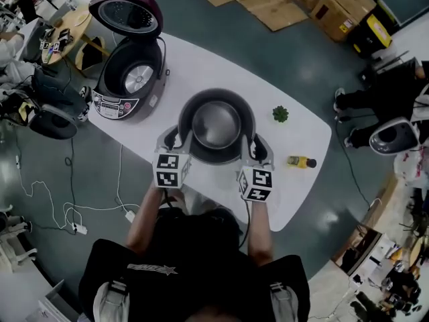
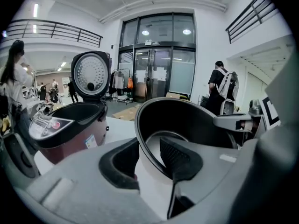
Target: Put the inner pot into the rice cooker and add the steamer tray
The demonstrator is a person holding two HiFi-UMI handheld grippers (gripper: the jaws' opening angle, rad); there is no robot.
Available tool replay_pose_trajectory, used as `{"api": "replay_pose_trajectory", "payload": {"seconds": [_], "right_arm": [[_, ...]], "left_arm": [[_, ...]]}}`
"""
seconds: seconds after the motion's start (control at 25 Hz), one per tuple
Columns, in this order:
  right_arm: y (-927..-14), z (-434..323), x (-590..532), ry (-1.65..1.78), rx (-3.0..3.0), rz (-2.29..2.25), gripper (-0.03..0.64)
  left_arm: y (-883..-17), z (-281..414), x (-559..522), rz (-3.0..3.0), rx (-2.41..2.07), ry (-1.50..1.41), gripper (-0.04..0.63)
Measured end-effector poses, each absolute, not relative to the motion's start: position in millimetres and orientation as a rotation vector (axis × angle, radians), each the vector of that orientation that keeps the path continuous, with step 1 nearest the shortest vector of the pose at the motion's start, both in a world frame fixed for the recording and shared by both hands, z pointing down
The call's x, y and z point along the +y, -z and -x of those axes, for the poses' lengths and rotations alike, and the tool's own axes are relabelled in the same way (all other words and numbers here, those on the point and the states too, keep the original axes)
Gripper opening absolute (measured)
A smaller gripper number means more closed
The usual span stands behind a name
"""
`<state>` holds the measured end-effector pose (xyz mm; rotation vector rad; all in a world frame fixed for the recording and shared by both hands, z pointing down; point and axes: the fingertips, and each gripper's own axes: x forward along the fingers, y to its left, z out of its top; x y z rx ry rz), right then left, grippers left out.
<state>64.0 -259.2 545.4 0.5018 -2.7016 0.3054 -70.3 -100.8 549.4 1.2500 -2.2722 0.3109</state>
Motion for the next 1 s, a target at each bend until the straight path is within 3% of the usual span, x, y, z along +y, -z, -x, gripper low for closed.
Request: {"api": "replay_pose_trajectory", "payload": {"seconds": [1.0], "right_arm": [[-434, 47, -196, -0.146, -2.906, -0.442, 0.104]], "left_arm": [[-444, 174, -28, -1.242, -2.512, -0.202, 0.14]]}}
